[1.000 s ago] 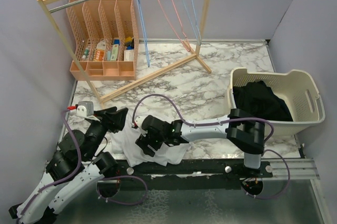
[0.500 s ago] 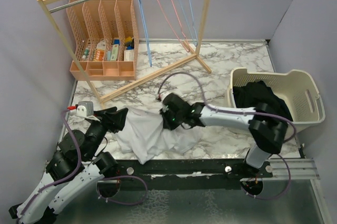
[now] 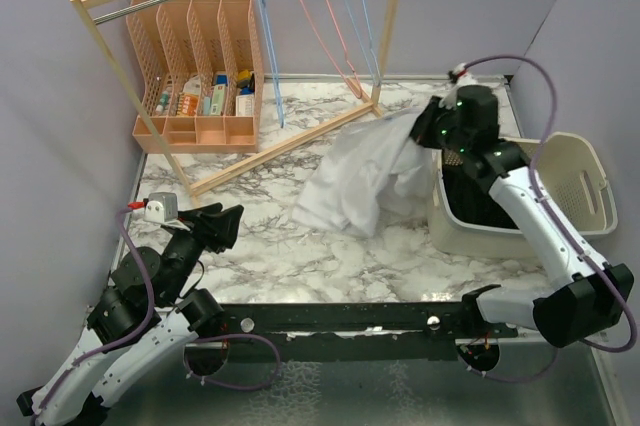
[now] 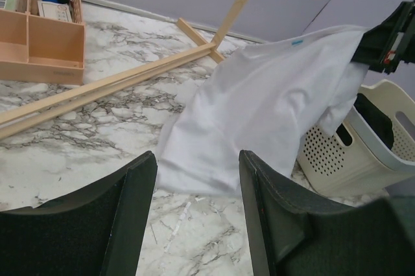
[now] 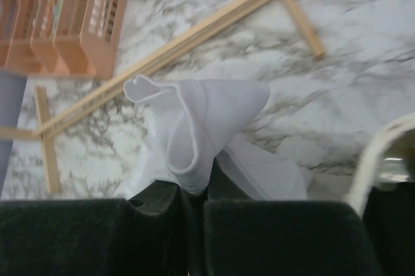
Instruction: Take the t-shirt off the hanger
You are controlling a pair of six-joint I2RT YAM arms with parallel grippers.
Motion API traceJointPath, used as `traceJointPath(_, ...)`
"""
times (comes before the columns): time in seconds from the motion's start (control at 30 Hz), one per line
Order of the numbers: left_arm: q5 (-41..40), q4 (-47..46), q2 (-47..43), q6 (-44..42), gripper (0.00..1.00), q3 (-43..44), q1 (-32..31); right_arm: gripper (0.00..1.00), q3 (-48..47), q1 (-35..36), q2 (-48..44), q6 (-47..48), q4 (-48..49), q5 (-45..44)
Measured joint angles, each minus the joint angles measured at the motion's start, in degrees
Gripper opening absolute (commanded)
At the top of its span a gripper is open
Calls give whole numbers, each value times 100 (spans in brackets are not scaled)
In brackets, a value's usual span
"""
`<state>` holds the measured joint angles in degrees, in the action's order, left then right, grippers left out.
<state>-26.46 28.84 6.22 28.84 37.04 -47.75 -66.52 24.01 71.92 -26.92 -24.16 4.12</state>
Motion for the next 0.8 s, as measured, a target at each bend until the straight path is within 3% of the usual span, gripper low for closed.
traceJointPath(0.17, 0, 2, 0, 2, 56, 0, 0, 1, -940, -1113, -24, -192, -450, 4)
traceJointPath(0.43, 2, 4, 0, 2, 56, 0, 0, 1, -2898, -1456, 142, -444, -1023, -109)
traceJointPath(0.63, 2, 4, 0, 0, 56, 0, 0, 1, -4900, -1478, 402, -474, -1569, -955)
traceJointPath(0.8, 7, 2, 0, 0, 56, 0, 0, 1, -5707, -1475, 332, -238, -1768, -1993)
